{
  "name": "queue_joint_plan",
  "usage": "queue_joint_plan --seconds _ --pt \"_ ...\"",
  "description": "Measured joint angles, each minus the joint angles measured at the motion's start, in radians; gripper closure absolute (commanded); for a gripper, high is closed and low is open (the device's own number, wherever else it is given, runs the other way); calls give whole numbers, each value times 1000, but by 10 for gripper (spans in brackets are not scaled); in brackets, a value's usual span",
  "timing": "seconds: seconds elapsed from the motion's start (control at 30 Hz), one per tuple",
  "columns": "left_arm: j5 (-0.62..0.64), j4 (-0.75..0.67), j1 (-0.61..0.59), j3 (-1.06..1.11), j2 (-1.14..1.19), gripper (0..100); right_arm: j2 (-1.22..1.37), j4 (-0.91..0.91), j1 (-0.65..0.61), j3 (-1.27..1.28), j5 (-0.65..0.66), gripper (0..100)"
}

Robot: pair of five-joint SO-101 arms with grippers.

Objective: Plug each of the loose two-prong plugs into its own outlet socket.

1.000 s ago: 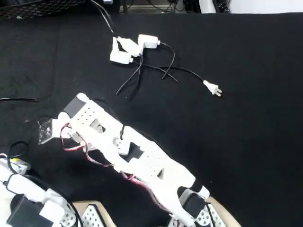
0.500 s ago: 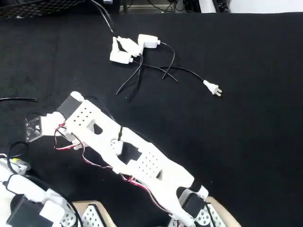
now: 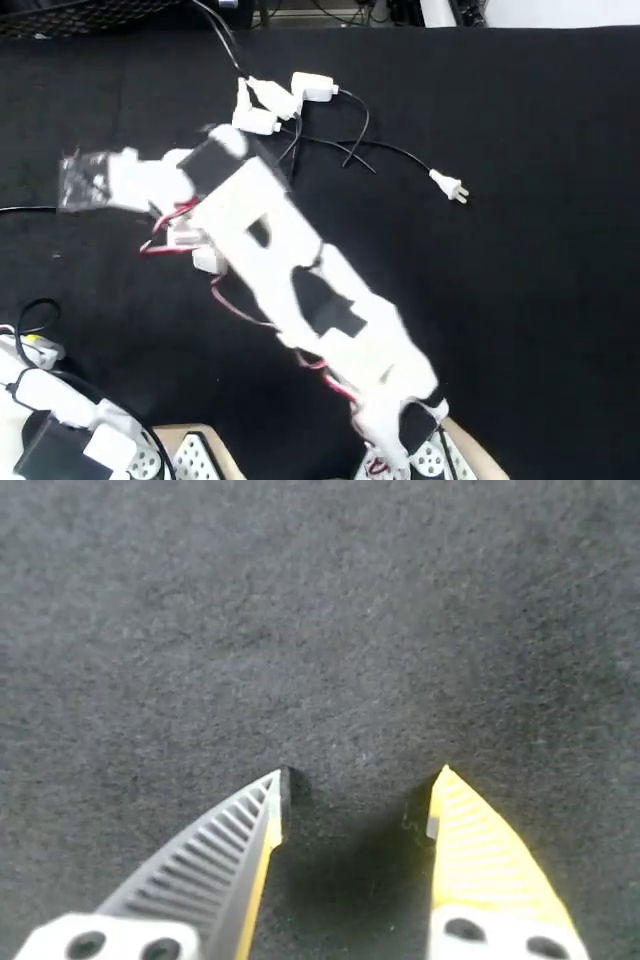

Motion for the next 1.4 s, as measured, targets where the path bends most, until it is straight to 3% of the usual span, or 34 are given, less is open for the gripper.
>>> queue_joint_plan --seconds 0.27,0.5,0.83,1.17,1.4 --pt "0 0 0 0 0 762 -279 0 160 410 0 987" --pt "0 0 0 0 0 762 -358 0 264 704 71 987" --pt "0 0 0 0 0 763 -365 0 394 732 126 986" --pt "0 0 0 0 0 763 -365 -28 758 732 354 985" --pt "0 0 0 0 0 765 -353 -153 1017 736 445 796"
